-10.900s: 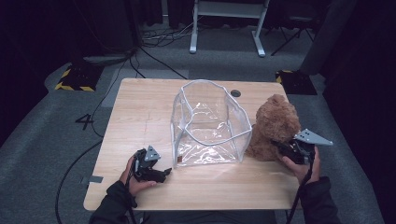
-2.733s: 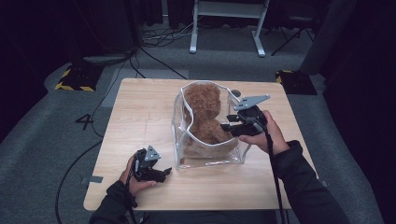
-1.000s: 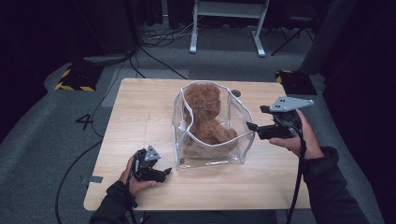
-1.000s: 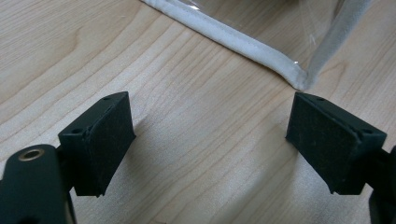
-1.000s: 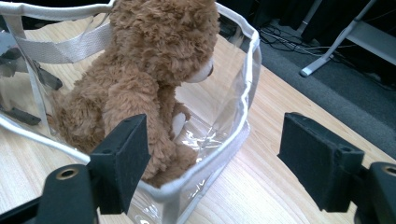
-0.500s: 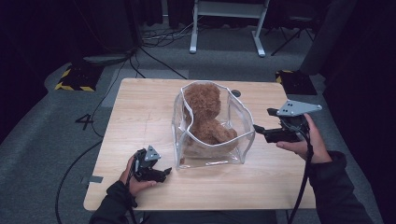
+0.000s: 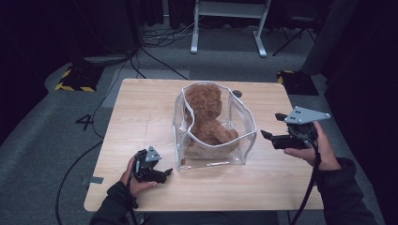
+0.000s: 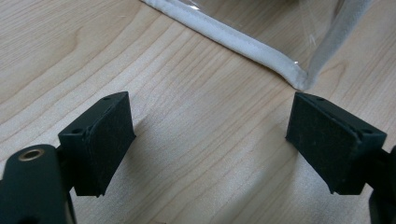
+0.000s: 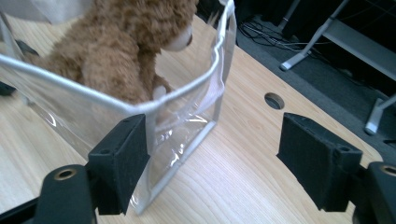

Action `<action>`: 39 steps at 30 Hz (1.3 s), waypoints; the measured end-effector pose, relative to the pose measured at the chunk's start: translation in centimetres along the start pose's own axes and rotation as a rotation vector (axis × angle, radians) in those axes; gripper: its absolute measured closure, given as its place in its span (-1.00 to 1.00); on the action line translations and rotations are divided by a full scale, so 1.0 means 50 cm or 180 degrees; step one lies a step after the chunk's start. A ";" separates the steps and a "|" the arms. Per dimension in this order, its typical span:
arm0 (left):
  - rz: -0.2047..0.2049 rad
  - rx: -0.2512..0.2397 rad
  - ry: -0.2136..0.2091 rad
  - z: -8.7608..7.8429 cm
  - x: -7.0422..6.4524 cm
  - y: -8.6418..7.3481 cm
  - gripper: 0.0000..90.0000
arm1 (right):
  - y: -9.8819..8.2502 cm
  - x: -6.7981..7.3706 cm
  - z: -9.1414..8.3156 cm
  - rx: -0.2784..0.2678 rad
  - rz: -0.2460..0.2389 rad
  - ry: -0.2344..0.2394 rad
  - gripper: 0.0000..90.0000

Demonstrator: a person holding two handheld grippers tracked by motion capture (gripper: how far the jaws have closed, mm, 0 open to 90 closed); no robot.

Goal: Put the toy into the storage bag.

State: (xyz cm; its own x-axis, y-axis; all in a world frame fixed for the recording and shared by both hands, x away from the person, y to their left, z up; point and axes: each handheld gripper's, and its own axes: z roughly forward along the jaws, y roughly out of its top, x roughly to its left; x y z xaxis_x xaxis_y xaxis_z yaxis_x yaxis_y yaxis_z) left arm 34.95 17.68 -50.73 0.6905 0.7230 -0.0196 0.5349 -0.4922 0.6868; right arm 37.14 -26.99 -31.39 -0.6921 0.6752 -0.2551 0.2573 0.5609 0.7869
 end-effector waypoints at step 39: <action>-0.0001 -0.0001 -0.0002 0.000 0.000 0.000 -0.67 | -0.193 -0.016 0.100 0.0570 0.0176 -0.0050 -0.47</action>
State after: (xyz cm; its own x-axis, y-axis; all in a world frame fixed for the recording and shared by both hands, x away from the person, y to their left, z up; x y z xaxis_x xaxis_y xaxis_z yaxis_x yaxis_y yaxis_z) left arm 34.94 17.68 -50.73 0.6907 0.7229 -0.0203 0.5350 -0.4919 0.6869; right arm 38.57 -30.53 -41.60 -0.6634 0.7140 -0.2239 0.4116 0.5981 0.6876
